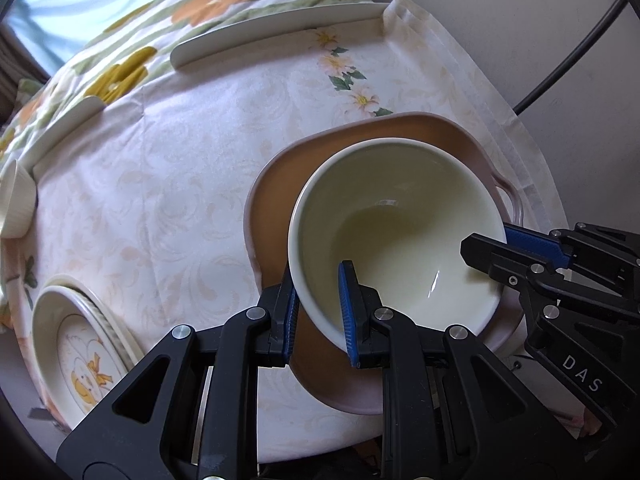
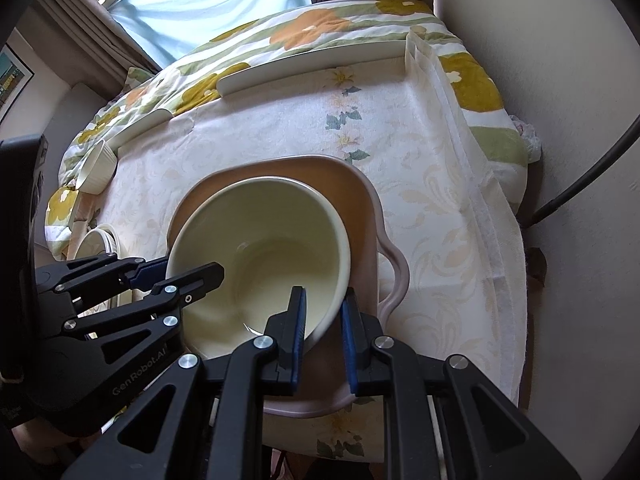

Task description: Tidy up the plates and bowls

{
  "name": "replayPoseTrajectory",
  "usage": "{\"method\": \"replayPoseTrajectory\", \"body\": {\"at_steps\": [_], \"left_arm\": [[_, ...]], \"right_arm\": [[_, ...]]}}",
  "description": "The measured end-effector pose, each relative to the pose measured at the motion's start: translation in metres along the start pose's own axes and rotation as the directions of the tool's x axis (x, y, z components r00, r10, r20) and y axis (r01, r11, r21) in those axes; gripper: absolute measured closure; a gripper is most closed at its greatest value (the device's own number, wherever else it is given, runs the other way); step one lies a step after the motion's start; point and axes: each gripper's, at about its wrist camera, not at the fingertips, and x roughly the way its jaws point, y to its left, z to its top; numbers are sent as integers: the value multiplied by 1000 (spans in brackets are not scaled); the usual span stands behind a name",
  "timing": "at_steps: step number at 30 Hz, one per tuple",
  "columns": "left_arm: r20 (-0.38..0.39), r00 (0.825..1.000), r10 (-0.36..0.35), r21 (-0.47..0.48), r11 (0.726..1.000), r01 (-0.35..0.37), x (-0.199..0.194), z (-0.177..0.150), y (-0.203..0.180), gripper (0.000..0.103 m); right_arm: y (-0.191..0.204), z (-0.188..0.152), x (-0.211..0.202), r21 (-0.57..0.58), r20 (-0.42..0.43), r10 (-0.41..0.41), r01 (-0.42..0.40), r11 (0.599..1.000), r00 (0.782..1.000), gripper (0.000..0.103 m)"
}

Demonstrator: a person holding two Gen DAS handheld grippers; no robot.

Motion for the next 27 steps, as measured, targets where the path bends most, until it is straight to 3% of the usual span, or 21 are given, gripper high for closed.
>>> {"method": "replayPoseTrajectory", "body": {"at_steps": [12,18,23,25,27], "left_arm": [[42,999,11,-13,1000,-11,-20,1,0,86],[167,986,8,-52,999,0,-66,3,12,86],[257,966,36,-142,990,1,-109,-2,44,85],[272,960,60,-188,982,-8,-122,-8,62,85],[283,954,94,-221,975,-31,-133,-14,77,83]], "right_arm": [[-4,0,-24,12,76,-10,9,1000,997,87],[-2,7,-53,-2,160,22,-22,1000,987,87],[10,19,-68,-68,208,106,-94,993,972,87],[19,25,-72,-105,219,139,-118,987,966,78],[30,31,-74,-148,223,195,-165,975,955,49]]}}
